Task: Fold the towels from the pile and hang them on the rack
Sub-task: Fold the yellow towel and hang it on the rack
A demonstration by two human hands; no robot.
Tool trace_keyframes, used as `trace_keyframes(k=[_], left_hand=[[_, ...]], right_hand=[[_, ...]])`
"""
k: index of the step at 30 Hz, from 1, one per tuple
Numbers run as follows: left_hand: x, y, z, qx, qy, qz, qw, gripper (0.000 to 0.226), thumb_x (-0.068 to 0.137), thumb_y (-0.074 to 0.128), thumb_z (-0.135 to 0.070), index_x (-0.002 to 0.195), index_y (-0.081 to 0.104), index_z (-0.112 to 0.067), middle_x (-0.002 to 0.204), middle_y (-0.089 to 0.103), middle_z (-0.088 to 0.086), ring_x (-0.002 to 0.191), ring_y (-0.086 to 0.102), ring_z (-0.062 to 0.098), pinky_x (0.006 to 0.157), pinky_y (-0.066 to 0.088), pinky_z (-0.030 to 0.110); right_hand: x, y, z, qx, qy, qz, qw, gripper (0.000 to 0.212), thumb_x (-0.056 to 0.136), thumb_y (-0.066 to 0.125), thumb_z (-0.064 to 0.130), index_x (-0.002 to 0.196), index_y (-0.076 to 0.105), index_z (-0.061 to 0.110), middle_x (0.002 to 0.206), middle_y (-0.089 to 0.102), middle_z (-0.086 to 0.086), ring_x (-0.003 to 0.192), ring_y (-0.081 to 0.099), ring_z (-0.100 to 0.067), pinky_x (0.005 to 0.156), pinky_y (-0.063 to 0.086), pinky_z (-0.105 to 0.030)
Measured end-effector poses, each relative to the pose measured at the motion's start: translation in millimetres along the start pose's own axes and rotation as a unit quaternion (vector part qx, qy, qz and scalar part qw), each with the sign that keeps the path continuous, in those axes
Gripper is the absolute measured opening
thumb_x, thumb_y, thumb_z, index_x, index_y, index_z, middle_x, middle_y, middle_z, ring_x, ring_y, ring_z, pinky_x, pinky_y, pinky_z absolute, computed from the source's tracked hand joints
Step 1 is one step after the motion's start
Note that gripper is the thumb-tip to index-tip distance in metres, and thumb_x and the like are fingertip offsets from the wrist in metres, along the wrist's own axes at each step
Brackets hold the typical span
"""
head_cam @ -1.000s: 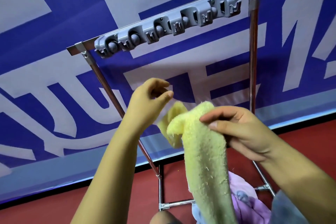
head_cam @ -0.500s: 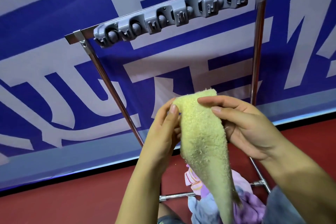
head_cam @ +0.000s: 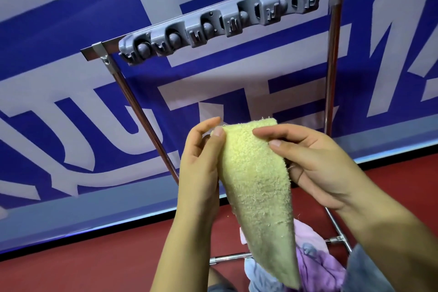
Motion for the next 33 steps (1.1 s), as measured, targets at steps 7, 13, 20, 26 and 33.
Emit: trace_keyframes(k=[7,13,20,26,33], left_hand=[[-17.7,23.1,13.3,-0.03,-0.029,0.176,0.983,0.095,0.054,0.084,-0.055,0.136,0.036,-0.055,0.145,0.047,-0.008,0.126,0.054,0.016,0.096,0.05,0.038],[-22.4,33.2,-1.7,-0.076,0.009,0.182,0.98,0.095,0.075,0.07,0.005,0.13,0.033,-0.063,0.139,0.055,0.01,0.114,0.063,0.029,0.084,0.055,0.037],[-16.7,30.6,-22.5,-0.039,0.058,0.12,0.99,0.077,0.08,0.064,-0.001,0.137,0.041,-0.047,0.085,0.072,0.004,0.072,0.064,0.015,0.071,0.055,0.028],[-9.9,22.8,-25.7,0.012,0.069,0.084,0.994,0.071,0.08,0.066,-0.005,0.136,0.045,-0.044,0.085,0.072,0.0,0.077,0.066,0.015,0.072,0.056,0.029],[-2.1,6.7,-16.4,0.022,0.027,0.063,0.997,0.072,0.073,0.073,-0.039,0.137,0.04,-0.047,0.092,0.073,-0.003,0.087,0.068,0.011,0.073,0.054,0.026]], right_hand=[[8.1,-0.1,11.0,0.144,0.011,-0.008,0.989,0.025,0.072,0.053,0.007,0.084,0.073,0.014,0.076,0.071,0.0,0.062,0.066,-0.005,0.056,0.054,-0.016],[12.8,-15.0,10.2,0.214,0.048,-0.052,0.974,0.031,0.081,0.05,0.01,0.109,0.062,0.016,0.078,0.071,-0.003,0.059,0.065,-0.007,0.054,0.055,-0.017],[-1.5,-18.0,-5.1,0.084,0.07,-0.01,0.994,0.055,0.071,0.057,0.048,0.121,0.058,0.025,0.096,0.072,-0.005,0.08,0.068,-0.013,0.066,0.055,-0.024],[-2.1,-8.6,18.0,-0.206,-0.093,-0.003,0.974,0.033,0.08,0.069,0.019,0.109,0.067,0.035,0.101,0.07,-0.019,0.091,0.068,-0.028,0.089,0.051,-0.038],[2.8,5.8,26.4,-0.131,-0.14,-0.01,0.981,0.021,0.079,0.061,0.015,0.094,0.071,0.026,0.08,0.073,0.01,0.075,0.063,0.0,0.069,0.051,-0.015]])
Point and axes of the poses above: each hand's wrist, its own x-axis towards the middle knuckle, its own y-axis out of the palm, z = x × y, the point moved 8 cm from there along x, towards the middle knuckle
